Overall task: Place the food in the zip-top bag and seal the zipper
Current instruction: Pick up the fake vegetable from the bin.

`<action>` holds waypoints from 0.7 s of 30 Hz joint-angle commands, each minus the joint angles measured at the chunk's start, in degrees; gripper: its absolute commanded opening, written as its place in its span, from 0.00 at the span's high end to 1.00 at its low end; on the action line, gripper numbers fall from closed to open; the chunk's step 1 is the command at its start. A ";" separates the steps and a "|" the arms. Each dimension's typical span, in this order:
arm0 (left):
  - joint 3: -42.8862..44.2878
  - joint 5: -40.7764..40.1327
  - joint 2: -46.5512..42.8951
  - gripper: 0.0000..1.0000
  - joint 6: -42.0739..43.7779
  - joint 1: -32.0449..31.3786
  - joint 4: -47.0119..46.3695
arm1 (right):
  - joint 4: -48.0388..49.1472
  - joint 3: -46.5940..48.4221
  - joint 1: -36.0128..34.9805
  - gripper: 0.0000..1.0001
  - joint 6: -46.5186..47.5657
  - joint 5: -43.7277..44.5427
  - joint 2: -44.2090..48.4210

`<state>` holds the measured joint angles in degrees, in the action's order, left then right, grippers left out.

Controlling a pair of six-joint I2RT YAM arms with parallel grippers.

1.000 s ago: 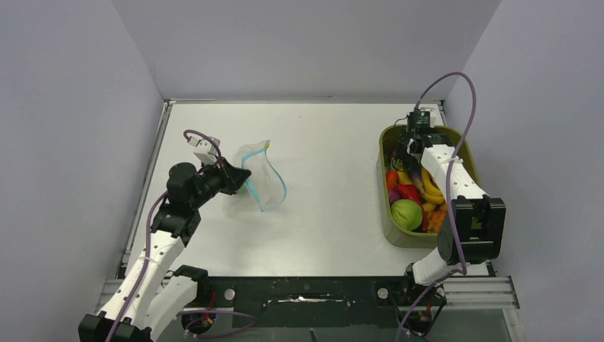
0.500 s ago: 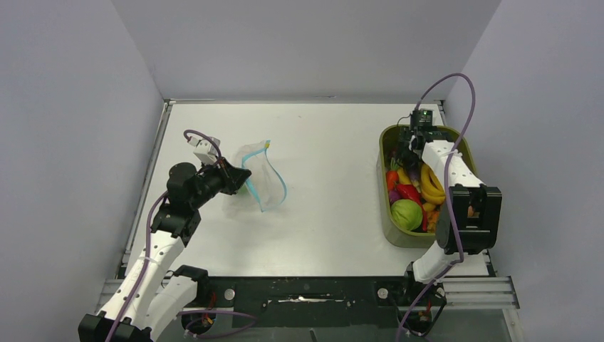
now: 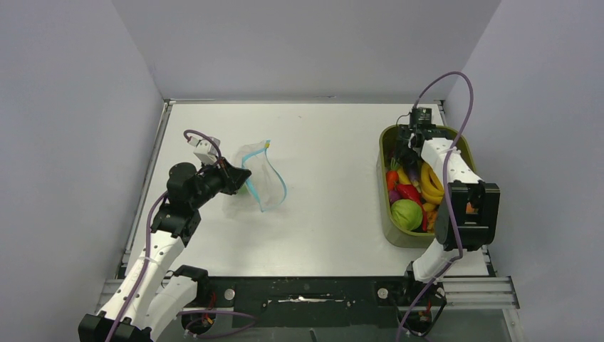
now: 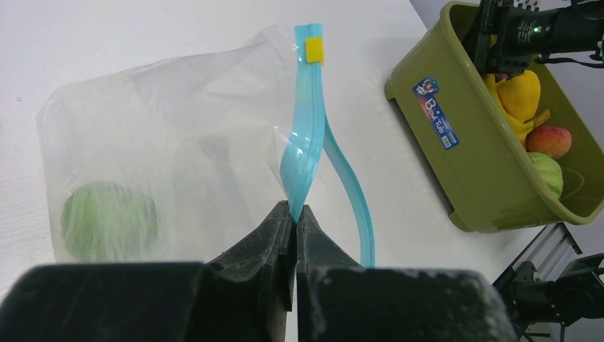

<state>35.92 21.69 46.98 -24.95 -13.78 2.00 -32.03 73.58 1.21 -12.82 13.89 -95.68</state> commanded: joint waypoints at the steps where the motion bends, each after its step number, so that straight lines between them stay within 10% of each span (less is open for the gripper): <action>1: 0.29 0.89 -1.05 1.00 0.34 -0.15 -1.91 | 1.80 2.62 0.54 0.40 1.01 -0.26 -0.38; 21: 0.28 0.81 -1.54 1.00 0.43 -0.19 -1.77 | 2.05 2.39 -1.38 0.55 1.91 3.11 0.97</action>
<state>35.92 21.67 46.65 -24.93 -13.78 2.00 -31.73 73.93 0.80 -11.73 14.55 -97.14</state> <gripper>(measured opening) 0.016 0.520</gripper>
